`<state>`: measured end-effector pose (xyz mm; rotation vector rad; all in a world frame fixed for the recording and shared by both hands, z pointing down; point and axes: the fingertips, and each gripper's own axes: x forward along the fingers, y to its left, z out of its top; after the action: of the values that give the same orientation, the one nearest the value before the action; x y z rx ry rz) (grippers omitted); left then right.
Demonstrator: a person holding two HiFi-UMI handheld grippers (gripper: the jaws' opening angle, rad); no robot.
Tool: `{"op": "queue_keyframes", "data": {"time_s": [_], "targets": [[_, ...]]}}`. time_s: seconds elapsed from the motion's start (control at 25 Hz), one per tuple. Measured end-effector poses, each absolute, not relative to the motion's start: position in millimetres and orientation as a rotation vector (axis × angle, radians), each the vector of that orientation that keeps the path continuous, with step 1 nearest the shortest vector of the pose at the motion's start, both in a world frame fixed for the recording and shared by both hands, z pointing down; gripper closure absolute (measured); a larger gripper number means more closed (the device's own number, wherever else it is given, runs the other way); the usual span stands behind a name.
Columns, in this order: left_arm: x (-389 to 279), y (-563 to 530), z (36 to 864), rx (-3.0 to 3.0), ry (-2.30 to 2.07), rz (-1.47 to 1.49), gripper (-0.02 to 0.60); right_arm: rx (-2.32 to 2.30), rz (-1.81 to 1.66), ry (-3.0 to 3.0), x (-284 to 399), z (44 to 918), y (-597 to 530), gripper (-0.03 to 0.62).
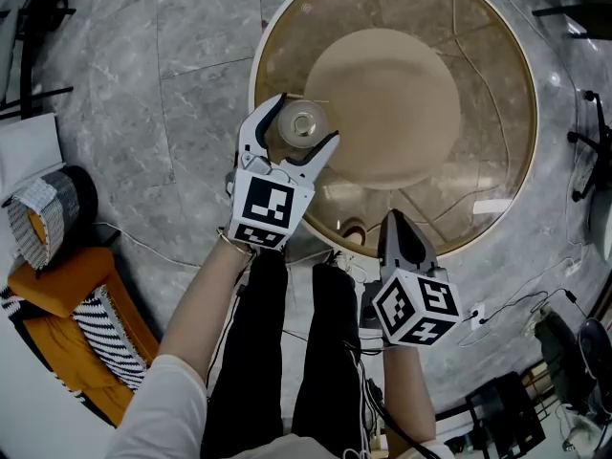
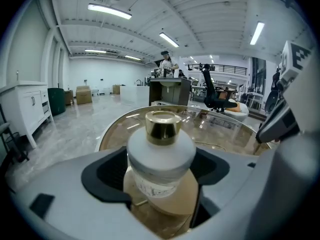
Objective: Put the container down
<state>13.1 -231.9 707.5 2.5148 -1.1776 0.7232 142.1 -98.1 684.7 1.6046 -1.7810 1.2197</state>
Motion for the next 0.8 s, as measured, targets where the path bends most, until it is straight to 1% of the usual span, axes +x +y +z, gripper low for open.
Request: {"op": "queue_keyframes", "data": {"time_s": [0.24,0.56,0.8], "targets": [[13,-227,697,2.514,-1.202,0.696,0.205,1.613,1.213,-1.792,141,679,-99,0.571],[-7,-199,675,2.443,-1.219,0.689,0.206,1.642,1.204,-1.807,132,657,-93,0.571],[-29,-154,618,2.279,-1.218,0.590,0.209,1.679,1.196,-1.817,132,617,-86,0.571]]}}
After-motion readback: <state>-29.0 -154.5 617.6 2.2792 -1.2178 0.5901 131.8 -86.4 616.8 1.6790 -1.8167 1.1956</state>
